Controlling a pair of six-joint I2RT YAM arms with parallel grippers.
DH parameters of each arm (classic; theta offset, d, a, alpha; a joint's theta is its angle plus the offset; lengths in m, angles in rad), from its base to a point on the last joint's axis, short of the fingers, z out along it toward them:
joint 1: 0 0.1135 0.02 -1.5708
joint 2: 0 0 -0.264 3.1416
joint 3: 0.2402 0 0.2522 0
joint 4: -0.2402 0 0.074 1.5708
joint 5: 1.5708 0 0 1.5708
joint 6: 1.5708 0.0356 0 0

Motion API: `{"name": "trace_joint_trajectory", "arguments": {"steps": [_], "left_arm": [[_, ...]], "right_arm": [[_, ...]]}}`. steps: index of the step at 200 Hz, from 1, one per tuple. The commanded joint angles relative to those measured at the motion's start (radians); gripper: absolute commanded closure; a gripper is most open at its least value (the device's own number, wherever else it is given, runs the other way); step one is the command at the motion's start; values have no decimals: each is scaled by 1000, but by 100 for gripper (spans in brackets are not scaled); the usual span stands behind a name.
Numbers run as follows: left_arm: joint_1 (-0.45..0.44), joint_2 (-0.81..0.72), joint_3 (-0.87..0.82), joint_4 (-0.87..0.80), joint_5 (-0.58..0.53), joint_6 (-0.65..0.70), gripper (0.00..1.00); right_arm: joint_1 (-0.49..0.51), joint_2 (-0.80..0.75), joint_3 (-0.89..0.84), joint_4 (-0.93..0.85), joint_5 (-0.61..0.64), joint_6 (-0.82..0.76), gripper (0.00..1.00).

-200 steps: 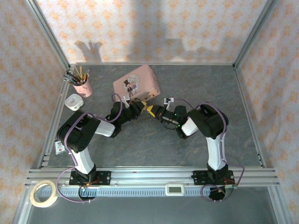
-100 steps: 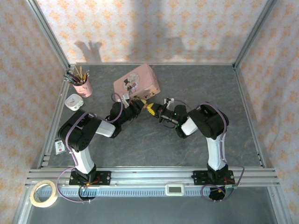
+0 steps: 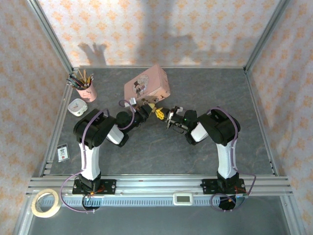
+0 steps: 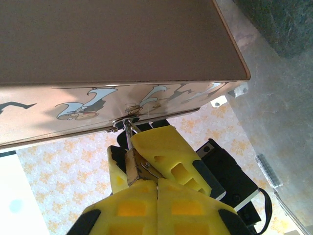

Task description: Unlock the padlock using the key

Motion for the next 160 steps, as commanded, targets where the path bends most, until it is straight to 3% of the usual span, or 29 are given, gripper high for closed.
{"name": "trace_joint_trajectory", "arguments": {"steps": [1,32,59,85,113,160], "left_arm": [[-29,17,-10,282,135,58,100],[-25,24,0,282,137,65,100],[-14,2,-3,235,92,40,100],[-15,-81,-18,52,37,89,100],[-15,-149,-23,-75,-13,72,100],[-20,-154,-21,-140,-64,5,100]], "right_arm": [[6,-25,29,313,97,415,100],[11,5,18,340,124,414,100],[-6,-2,4,227,91,213,100],[-15,-10,-23,176,94,34,100],[-15,-20,-41,122,100,-113,90],[-15,-66,-95,30,116,-304,70]]}}
